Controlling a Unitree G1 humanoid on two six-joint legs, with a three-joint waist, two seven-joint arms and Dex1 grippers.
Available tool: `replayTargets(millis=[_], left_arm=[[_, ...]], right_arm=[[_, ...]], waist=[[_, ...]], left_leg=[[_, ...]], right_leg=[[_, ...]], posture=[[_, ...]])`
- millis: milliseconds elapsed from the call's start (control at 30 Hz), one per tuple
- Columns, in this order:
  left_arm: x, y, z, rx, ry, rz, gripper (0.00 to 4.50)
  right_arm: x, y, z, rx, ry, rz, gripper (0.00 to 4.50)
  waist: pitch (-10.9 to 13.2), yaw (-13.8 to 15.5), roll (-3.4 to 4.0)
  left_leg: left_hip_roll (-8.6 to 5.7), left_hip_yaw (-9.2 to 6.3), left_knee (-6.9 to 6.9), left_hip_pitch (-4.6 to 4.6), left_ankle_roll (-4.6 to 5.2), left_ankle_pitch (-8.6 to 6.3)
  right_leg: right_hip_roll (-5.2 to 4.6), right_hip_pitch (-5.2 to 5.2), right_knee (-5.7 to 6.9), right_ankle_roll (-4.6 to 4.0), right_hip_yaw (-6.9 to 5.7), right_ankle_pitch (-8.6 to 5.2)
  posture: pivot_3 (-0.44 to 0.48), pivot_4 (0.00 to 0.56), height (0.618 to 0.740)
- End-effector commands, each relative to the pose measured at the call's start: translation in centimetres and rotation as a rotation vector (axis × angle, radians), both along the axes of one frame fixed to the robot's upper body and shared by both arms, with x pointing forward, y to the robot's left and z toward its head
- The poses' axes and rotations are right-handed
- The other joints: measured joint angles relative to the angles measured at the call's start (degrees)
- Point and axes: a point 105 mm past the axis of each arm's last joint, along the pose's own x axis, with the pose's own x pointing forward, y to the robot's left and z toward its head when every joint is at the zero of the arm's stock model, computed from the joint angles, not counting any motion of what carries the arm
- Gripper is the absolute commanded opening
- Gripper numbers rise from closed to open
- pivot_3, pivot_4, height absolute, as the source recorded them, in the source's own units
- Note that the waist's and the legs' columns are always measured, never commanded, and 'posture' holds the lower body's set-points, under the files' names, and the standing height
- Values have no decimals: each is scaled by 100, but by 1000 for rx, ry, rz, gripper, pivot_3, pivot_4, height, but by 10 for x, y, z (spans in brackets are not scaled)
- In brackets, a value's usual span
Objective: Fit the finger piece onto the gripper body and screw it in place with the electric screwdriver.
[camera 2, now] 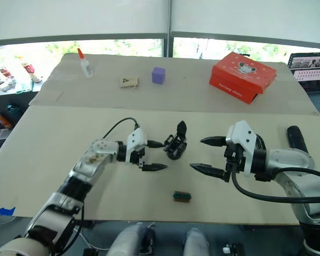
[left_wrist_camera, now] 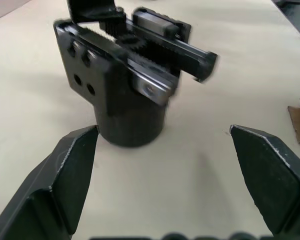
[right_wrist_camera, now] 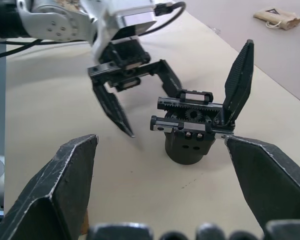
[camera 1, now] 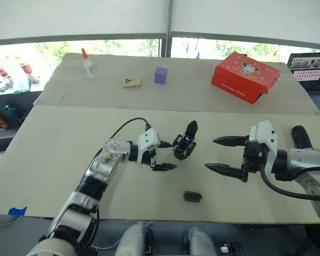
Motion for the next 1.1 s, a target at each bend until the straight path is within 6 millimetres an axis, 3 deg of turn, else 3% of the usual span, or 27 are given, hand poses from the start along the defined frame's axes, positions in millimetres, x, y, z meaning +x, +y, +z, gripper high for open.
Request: replayTargets(millis=[33, 267, 367, 467, 500, 700, 833, 967, 1100], left_arm=[[3, -10, -1, 11, -29, -66, 4442], [17, -24, -3, -3, -31, -61, 4442], [20, -29, -3, -30, -29, -48, 3627], [20, -30, -4, -38, -31, -46, 2388], [19, -28, -5, -42, -31, -48, 2320], [8, -14, 4, -148, 7, -8, 2320], [-6, -31, 33, -262, -75, 118, 2320], [-14, -40, 28, -226, -83, 248, 2320], [-10, -43, 19, -198, -64, 395, 2320]], right_arm=[[-5, -3, 10, -19, -47, -2, 4500], [-11, -7, 10, -23, -48, -28, 4500], [-12, -7, 9, -23, -47, -32, 4500], [-13, -6, 9, -22, -47, -34, 4500], [-13, -6, 9, -20, -48, -36, 4500], [-13, -5, 7, -9, -45, -45, 4500], [-15, -3, 6, -3, -34, -35, 4500], [-13, -3, 5, -4, -28, -29, 4500], [-13, -2, 5, -8, -20, -16, 4500]], waist=[[0, 1, 0], [2, 1, -3], [2, 1, -3], [2, -4, -4], [2, -4, -4], [2, -64, -3], [2, -69, -3], [2, 6, -3], [1, 2, -2]], left_leg=[[0, 0, -1, 0, 0, 0], [-1, 0, 4, -4, 7, -3], [1, -1, 5, -4, 10, -5], [1, -1, 5, -5, 14, -7], [1, -1, 5, -5, 14, -8], [6, -2, 6, -6, 15, -8], [5, -4, 6, -7, 14, -8], [5, -16, 39, -28, 21, -12], [5, -16, 40, -25, 23, -13]], right_leg=[[0, 0, 2, 0, 0, 0], [-1, 0, 1, 1, -1, 1], [-1, -1, 1, 1, -1, 1], [-2, -1, 2, 1, -1, 1], [-2, -1, 2, 1, -1, 1], [-2, -4, 4, 1, 0, 1], [-4, -2, 4, 2, 2, 1], [-6, -2, 1, 8, -5, 5], [-5, -2, -2, 10, -2, 6]], posture=[[0, 150, 740], [0, 150, 740], [0, 150, 740], [0, 150, 740], [0, 150, 740], [0, 150, 740], [0, 150, 740], [0, 150, 740], [0, 150, 740]])
